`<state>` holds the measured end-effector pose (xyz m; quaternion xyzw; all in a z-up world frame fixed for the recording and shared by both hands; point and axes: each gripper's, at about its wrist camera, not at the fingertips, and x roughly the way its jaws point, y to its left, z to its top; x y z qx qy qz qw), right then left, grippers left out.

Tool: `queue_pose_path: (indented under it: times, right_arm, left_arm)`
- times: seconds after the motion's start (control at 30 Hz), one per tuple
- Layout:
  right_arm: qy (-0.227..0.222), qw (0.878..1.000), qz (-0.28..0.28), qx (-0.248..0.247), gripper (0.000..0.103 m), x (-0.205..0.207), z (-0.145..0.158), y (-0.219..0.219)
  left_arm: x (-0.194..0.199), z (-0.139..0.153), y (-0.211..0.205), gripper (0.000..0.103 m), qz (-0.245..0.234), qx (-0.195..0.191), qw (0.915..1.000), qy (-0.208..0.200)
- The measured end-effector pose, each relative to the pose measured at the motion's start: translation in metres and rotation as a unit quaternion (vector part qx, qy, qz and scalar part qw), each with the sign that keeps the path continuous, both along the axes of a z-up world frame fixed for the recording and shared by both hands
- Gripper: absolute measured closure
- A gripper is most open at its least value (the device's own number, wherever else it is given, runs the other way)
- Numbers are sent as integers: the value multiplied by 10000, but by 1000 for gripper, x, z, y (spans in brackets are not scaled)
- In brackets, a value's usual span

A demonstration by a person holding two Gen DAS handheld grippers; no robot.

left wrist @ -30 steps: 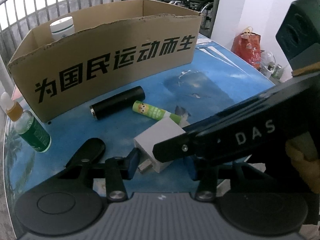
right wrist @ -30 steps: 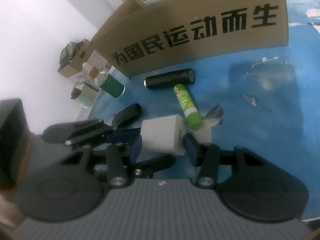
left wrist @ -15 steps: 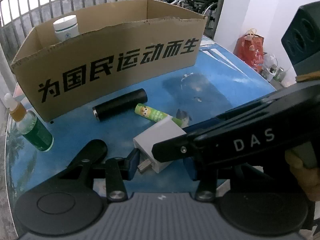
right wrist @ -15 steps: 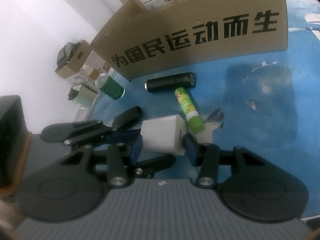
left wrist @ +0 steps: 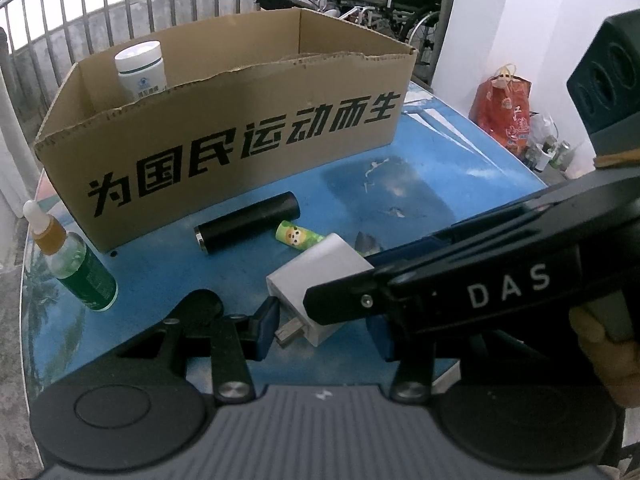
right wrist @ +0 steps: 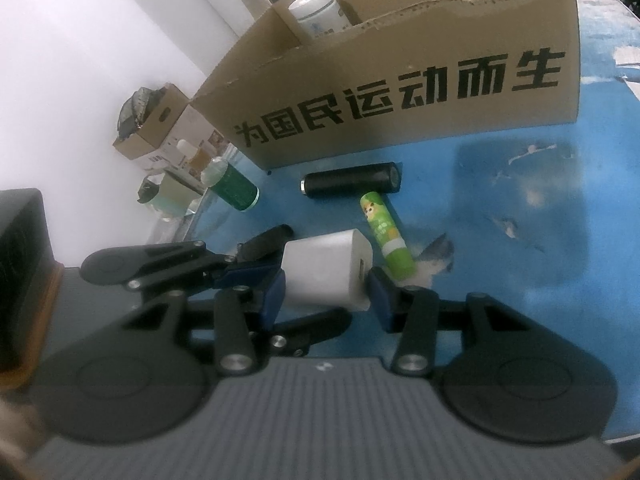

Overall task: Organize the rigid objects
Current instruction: 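Lift the white charger off the table with the right tool, then carry the white charger with the right tool over the box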

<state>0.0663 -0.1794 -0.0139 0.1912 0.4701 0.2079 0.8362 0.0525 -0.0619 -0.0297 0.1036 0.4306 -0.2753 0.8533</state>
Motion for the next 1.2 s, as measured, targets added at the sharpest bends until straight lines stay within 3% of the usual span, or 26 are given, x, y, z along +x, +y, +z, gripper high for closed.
queue_pose_path:
  times: [0.63, 1.2]
  right_arm:
    - [-200, 9998, 15, 16, 58, -8, 14, -1]
    - [-684, 9976, 97, -49, 58, -10, 55, 7]
  left_arm:
    - [-10, 16, 0, 54, 72, -31, 9997, -214]
    - [-15, 53, 8, 54, 193, -164, 9972, -707]
